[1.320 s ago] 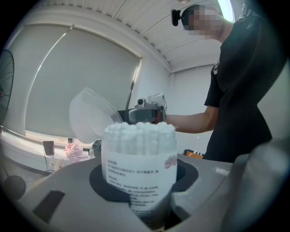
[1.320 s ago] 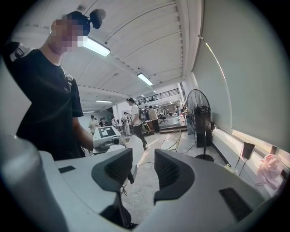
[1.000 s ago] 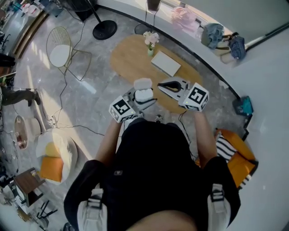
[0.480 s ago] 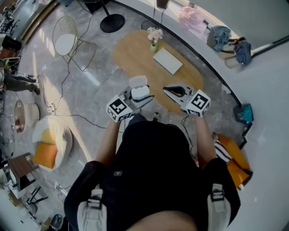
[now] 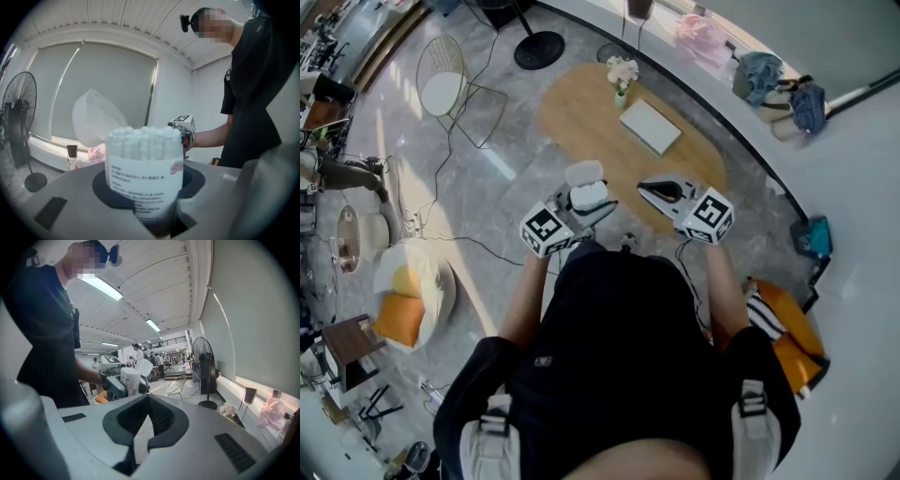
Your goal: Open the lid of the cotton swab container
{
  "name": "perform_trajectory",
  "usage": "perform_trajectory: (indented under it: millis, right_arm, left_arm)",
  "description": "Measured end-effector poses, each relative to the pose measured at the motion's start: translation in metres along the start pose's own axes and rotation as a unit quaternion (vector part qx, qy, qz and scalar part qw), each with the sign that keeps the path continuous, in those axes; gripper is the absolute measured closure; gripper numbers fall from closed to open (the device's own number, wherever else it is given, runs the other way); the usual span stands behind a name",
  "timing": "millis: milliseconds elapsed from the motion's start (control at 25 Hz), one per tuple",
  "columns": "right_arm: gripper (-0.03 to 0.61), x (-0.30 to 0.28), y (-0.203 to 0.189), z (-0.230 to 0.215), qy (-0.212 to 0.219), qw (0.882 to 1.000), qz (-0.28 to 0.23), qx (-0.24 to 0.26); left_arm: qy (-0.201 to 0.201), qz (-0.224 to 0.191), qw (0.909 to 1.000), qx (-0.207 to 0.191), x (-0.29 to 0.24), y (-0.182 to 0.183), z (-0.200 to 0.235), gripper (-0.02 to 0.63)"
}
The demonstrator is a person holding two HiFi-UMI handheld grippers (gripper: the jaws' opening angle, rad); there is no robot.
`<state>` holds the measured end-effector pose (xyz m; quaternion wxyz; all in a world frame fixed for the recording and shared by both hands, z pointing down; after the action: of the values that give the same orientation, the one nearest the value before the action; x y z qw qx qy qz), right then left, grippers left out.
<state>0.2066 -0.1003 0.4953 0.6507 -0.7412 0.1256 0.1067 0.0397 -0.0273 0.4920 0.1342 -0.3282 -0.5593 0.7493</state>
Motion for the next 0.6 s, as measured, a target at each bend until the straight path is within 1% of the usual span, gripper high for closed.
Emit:
perform_trajectory:
  millis: [80,600]
  right_arm:
    - [0.583,0.001,-0.003,0.000,0.001,1.000,-0.002,0.006]
    - [0.583,0.007,-0.009,0.009,-0.009,1.000,0.005,0.010]
  left_arm:
    - [0.000,0.003,1.0000,-0.001,0.000,-0.001,-0.002,0.426]
    - [-0.008,0.008,0.9999,-0.010,-0.001,-0.001,-0.013,0.426]
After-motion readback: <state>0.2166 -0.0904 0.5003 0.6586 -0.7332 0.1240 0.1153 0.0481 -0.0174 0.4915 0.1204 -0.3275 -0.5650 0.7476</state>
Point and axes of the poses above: the fingertips, and each gripper's own axes: x backward along the fingers, z to its left, y out of its top, the point moved 7 cm from there along x, backward along the fingers, and after that the axes turned 7 degrees about z, right-handed, at the moved point
